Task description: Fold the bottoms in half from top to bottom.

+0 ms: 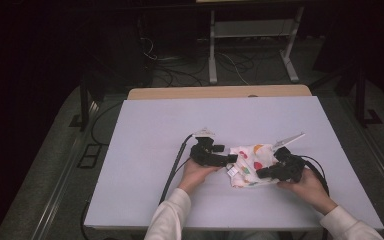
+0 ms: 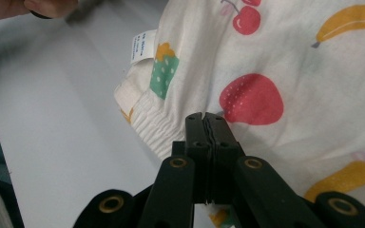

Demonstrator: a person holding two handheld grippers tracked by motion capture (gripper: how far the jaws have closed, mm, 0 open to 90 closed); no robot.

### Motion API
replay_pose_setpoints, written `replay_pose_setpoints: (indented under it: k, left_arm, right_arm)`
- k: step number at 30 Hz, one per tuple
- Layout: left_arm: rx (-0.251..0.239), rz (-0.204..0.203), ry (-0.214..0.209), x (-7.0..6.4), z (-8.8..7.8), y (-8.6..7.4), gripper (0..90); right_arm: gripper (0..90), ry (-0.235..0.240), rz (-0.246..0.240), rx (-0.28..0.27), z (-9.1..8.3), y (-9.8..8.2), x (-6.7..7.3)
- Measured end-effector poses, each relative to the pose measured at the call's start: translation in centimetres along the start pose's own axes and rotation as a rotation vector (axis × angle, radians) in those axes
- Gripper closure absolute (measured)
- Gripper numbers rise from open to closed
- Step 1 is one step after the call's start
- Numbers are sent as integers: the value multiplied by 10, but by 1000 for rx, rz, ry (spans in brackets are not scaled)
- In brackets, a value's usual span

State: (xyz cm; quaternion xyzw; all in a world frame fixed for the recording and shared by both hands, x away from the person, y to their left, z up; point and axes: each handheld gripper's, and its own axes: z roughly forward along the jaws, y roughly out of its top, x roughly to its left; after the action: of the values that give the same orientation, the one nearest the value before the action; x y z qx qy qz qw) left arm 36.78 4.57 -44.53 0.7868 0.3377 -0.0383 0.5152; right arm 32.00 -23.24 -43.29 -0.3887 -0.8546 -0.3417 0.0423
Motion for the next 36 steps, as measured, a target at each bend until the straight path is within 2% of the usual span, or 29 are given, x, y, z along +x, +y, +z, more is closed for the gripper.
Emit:
replay_pose_setpoints:
  k: [3, 5, 10, 12, 15, 18, 24, 26, 28, 31, 36]
  left_arm:
    - [-21, -11, 12, 1, -1, 1, 187]
    - [-32, -21, 18, 2, -1, 2, 160]
    - [-40, -20, 34, 3, -2, 4, 136]
    - [-32, -21, 39, 3, -1, 5, 120]
    - [-24, -18, 41, 2, 0, 7, 89]
    - [-12, -11, 45, 1, 0, 10, 60]
    - [15, 2, 56, -2, -2, 19, 0]
    - [17, 9, 71, -2, -3, 22, 0]
    - [25, 12, 92, -2, -4, 26, 0]
    - [21, 4, 89, -2, -6, 29, 0]
    - [17, 10, 91, -1, -7, 34, 0]
  right_arm:
    - [848, 1, -5, -2, -1, -2, -1]
    - [770, 0, -22, -4, -1, -2, 0]
    - [559, 4, -120, -29, -2, -3, 10]
    - [482, 2, -126, -35, -2, -3, 12]
    - [281, 7, -136, -40, -3, -2, 13]
    - [190, 0, -133, -49, -5, -1, 14]
    - [115, -12, -120, -93, -16, 5, 11]
    - [85, -19, -112, -101, -19, 7, 10]
    - [63, -25, -96, -102, -23, 9, 7]
    - [37, -13, -68, -87, -27, 13, 2]
    - [13, -26, -55, -96, -32, 16, -6]
